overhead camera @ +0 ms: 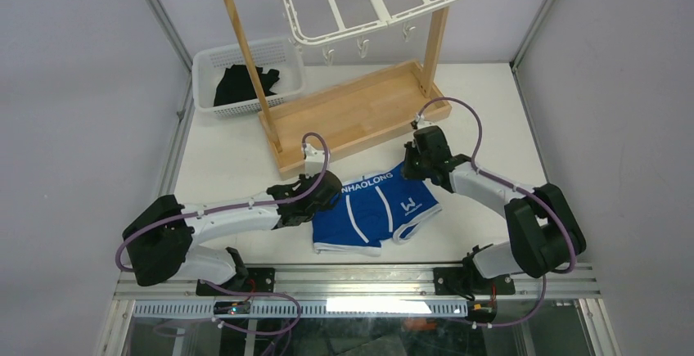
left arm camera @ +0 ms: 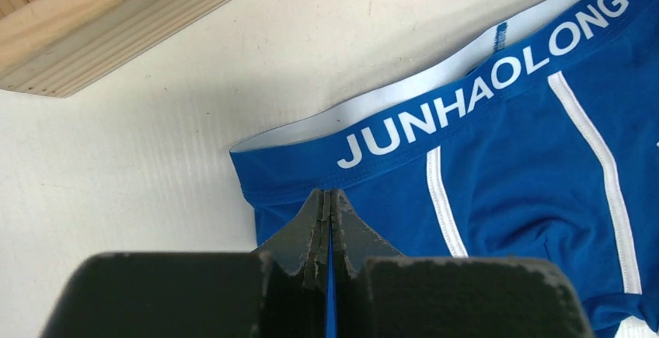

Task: Clip the underwear to the hanger
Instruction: Flatten out the underwear at the center of the board.

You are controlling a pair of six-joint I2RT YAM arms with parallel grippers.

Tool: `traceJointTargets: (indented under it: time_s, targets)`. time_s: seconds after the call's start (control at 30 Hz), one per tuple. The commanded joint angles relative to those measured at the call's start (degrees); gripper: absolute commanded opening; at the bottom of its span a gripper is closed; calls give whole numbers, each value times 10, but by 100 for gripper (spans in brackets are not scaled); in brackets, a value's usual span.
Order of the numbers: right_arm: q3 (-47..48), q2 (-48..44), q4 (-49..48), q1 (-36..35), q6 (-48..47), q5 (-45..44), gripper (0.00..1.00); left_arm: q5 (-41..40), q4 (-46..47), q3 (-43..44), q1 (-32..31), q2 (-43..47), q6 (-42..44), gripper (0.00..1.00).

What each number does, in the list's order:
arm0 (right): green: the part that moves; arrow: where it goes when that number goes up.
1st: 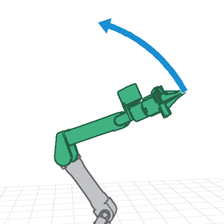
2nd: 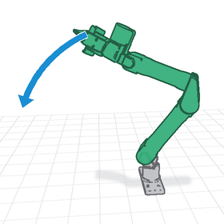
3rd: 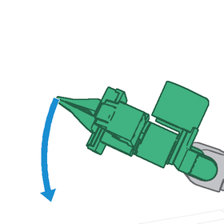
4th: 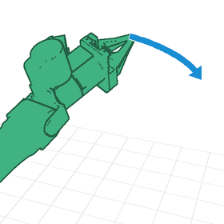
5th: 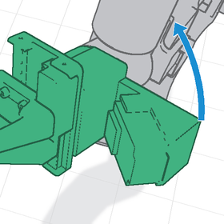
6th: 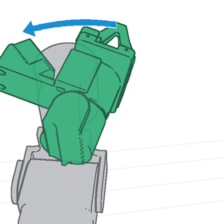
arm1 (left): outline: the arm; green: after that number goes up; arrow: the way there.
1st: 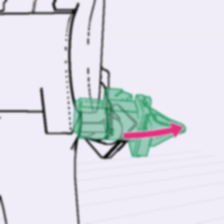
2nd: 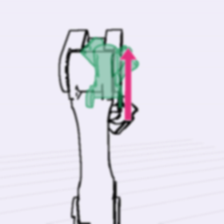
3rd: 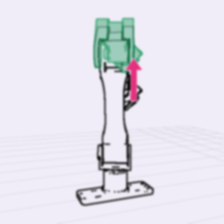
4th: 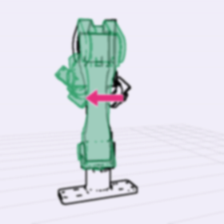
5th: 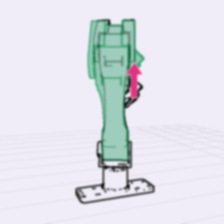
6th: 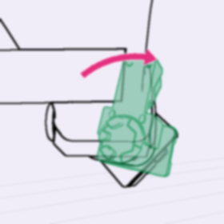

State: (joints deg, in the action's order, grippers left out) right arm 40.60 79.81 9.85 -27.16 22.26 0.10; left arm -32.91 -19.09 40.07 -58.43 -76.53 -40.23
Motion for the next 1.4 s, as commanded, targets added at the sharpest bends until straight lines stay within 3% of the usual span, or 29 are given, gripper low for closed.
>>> traceJointTargets:
  time_s: [0.0,0.33,0.57,0.97,1.1,1.23,1.37]
  targets:
    - [32,21,-50,10,-22,22,6,16,70,-13,14,4,29,0]
    - [50,85,-59,36,-38,22,5,-5,85,-23,57,-59,22,0]
    - [59,118,-23,48,-24,-32,3,-14,68,-25,64,-119,-22,0]
    - [50,106,20,65,-8,-95,1,-32,44,-14,66,-115,-23,0]
    - [40,69,6,67,-17,-48,4,-27,46,-5,66,-107,-9,0]
    - [25,0,-24,67,-51,39,12,1,60,21,65,-73,48,0]
    - [10,-74,-33,67,-69,110,21,20,62,43,66,4,83,24]
